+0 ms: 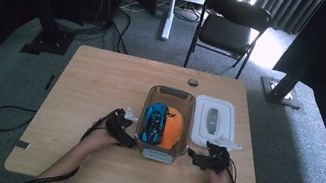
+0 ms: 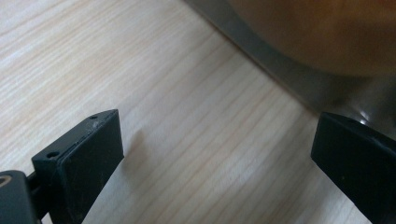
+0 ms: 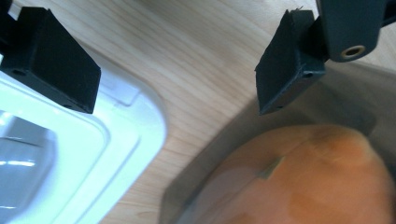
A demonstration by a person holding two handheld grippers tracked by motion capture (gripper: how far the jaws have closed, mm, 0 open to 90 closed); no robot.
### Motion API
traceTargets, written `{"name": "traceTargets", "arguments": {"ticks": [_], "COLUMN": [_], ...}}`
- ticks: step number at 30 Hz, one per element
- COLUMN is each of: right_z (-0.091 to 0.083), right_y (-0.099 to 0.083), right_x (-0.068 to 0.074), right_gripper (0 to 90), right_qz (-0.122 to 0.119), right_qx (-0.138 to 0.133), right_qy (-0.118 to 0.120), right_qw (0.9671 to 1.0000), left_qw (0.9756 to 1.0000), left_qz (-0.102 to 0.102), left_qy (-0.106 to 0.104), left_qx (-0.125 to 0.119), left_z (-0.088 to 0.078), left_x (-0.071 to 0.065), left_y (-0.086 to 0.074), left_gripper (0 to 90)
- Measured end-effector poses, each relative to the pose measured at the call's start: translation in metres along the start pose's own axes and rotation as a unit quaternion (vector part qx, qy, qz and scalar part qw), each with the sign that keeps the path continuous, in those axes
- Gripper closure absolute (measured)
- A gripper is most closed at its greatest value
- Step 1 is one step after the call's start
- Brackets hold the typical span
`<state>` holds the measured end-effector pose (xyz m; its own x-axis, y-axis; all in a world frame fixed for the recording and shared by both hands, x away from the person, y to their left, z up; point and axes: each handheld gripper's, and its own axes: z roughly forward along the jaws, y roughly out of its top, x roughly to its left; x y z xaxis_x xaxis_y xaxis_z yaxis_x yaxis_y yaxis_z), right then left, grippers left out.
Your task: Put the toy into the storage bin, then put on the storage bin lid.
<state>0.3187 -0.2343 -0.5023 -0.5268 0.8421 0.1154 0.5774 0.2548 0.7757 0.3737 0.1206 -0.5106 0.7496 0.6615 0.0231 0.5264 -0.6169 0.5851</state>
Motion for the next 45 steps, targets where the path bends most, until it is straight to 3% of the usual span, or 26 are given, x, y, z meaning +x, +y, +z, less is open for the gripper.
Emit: {"name": "traceTargets", "arguments": {"ticks": [2,4,8,16,21,30,39,45], "right_z": [-0.002,-0.004,-0.003,-0.005,-0.005,-0.002,0.005,0.015], "right_y": [0.0,0.0,0.0,0.005,0.009,0.011,0.018,0.024], "right_x": [-0.002,-0.003,-0.005,-0.013,-0.02,-0.038,-0.05,-0.057], "right_gripper": [13.4,12.0,12.0,10.7,10.7,10.7,10.7,10.7], "right_qz": [0.004,-0.005,0.003,0.027,0.03,0.057,0.062,0.071], "right_qx": [0.006,0.015,0.017,-0.004,-0.012,-0.011,-0.015,-0.014], "right_qy": [-0.016,-0.038,-0.041,-0.045,-0.064,-0.09,-0.117,-0.125], "right_qw": [0.9998,0.9992,0.999,0.9986,0.9974,0.9942,0.9911,0.9895], "left_qw": [1.0,1.0,0.9999,0.9994,0.999,0.9982,0.9972,0.9954], "left_qz": [0.003,-0.006,-0.013,-0.025,-0.03,-0.042,-0.048,-0.07], "left_qy": [0.001,0.003,0.006,0.005,0.007,0.016,0.028,0.033], "left_qx": [0.004,-0.001,-0.004,-0.025,-0.032,-0.04,-0.049,-0.057], "left_z": [-0.001,-0.004,-0.008,-0.025,-0.035,-0.053,-0.063,-0.071], "left_x": [0.001,0.005,0.008,0.016,0.017,0.016,0.015,0.016], "left_y": [-0.004,-0.011,-0.017,-0.026,-0.036,-0.065,-0.085,-0.107], "left_gripper": [2.9,2.9,2.9,2.9,2.9,2.9,2.9,2.9]}}
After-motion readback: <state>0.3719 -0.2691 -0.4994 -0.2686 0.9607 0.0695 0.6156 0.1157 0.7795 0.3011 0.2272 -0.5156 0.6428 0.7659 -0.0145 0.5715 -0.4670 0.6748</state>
